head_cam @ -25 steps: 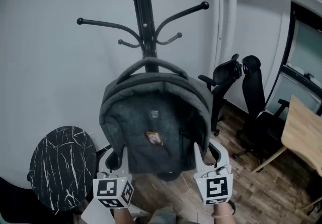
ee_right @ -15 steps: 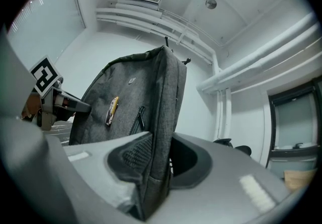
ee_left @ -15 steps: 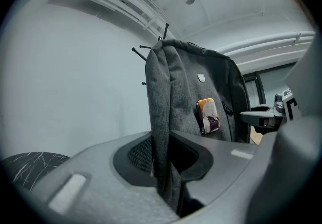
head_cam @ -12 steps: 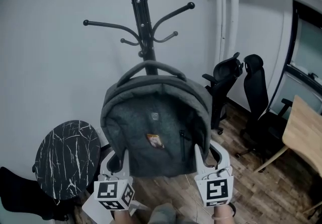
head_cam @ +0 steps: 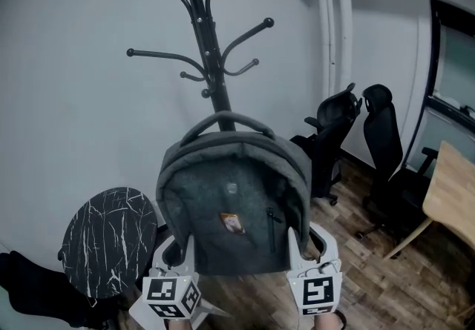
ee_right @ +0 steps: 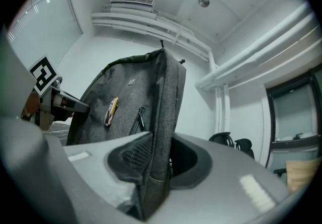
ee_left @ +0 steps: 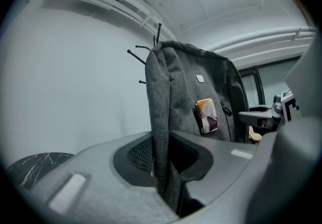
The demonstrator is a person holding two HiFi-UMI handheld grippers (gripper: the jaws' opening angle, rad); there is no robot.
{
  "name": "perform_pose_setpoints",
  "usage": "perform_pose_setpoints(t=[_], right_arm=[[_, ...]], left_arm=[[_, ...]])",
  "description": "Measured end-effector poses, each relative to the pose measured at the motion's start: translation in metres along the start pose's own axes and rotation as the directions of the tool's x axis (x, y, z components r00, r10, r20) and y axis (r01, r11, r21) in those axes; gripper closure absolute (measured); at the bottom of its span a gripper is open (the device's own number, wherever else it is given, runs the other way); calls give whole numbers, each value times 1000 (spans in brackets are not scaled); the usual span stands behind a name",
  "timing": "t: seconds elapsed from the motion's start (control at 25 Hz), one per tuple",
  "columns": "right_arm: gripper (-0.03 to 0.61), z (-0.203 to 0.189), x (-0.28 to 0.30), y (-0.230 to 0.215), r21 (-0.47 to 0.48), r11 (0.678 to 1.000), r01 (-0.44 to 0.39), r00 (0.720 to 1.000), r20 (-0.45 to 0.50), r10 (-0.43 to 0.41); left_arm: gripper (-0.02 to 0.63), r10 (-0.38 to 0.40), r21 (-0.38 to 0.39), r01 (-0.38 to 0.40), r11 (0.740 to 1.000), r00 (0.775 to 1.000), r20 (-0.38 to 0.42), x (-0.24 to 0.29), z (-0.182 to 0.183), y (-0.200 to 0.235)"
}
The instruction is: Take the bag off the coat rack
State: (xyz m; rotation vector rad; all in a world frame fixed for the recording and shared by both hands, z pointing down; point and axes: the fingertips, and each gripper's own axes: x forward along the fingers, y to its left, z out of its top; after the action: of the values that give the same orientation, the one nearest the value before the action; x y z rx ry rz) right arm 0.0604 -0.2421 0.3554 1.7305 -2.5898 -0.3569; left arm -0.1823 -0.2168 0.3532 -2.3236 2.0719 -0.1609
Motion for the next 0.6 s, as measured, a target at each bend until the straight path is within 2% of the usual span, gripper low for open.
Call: perform_pose_setpoints(t=[0.32,0.6], right_arm=[[483,-5,-15,11,6,1000,16,1000,-20,-16],[483,4,-41,30,-6,999,33,999,-29,-33]], left_arm=[[548,-16,-12,16,1000,1000,-23,-12,-11,2],[547,-40,-22,39,999,999,-21,-44,-15,6]])
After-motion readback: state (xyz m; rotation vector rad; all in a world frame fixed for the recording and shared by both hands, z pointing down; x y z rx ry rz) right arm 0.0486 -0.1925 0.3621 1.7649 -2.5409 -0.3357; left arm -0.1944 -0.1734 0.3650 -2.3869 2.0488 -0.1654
